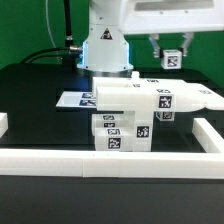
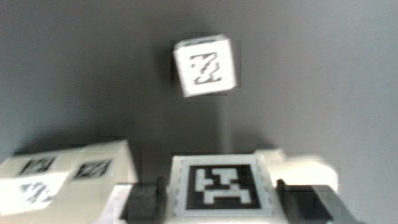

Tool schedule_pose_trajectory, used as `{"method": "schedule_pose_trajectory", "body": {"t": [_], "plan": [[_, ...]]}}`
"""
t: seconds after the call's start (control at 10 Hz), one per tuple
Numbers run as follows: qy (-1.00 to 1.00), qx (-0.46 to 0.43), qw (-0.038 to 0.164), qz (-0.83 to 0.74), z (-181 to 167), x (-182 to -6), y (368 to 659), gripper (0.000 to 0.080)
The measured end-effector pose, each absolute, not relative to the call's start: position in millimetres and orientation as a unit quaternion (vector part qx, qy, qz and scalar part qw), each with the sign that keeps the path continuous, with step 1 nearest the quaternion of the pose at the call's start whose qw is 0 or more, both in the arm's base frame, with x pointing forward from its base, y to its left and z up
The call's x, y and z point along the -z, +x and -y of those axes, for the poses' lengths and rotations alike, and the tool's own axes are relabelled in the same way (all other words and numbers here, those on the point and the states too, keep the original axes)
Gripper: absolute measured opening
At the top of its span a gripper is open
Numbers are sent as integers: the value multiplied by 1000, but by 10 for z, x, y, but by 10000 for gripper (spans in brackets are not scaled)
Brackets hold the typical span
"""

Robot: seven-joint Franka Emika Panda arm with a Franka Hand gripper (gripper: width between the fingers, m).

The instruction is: Assemble chair

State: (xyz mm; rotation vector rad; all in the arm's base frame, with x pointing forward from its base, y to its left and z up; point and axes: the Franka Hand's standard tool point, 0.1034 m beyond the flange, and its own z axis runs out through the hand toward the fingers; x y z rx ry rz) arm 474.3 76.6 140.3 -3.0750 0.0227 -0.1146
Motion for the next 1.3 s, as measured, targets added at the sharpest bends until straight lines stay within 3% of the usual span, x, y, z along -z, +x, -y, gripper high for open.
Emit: {"method": "schedule_pose_trajectory", "body": {"t": [0.1, 0.5, 0.6, 0.9, 1.3], "plan": [[-999, 37, 32, -3, -700, -1459, 4866, 285], [-999, 40, 26, 10, -674, -1412, 4868, 285], [-997, 60, 14, 43, -570, -1371, 4969, 285], [-991, 78, -9, 109, -242, -1496, 5479, 285], [-992, 74, -8, 106, -254, -1465, 5446, 285]]}}
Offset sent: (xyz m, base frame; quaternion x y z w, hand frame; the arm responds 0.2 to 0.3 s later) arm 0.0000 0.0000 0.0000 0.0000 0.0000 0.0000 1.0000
